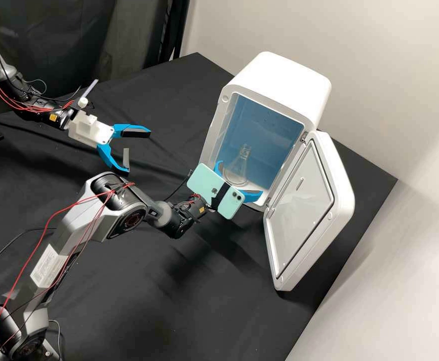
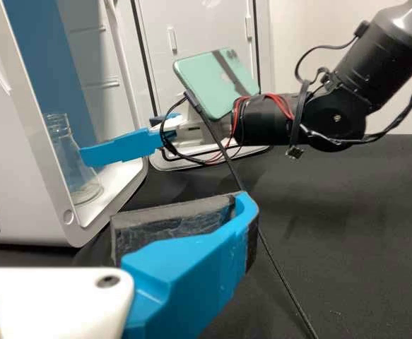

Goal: Take the flask out of the incubator

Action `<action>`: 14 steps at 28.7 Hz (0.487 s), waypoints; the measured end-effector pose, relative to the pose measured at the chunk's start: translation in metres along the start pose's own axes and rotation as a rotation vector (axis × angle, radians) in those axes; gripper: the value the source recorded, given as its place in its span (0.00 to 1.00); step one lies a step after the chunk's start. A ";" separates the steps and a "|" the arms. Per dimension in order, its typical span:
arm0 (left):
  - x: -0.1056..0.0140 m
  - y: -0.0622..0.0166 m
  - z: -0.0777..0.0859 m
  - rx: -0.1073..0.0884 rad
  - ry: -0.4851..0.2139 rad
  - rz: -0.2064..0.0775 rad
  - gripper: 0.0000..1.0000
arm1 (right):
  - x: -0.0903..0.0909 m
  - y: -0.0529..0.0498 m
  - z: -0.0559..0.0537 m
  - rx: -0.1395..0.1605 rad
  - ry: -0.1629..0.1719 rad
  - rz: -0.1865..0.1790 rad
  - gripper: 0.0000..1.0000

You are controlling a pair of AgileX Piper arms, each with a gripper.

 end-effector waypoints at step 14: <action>0.000 0.0000 0.000 0.000 0.000 0.000 1.00 | 0.019 -0.011 0.011 0.250 0.095 -0.118 1.00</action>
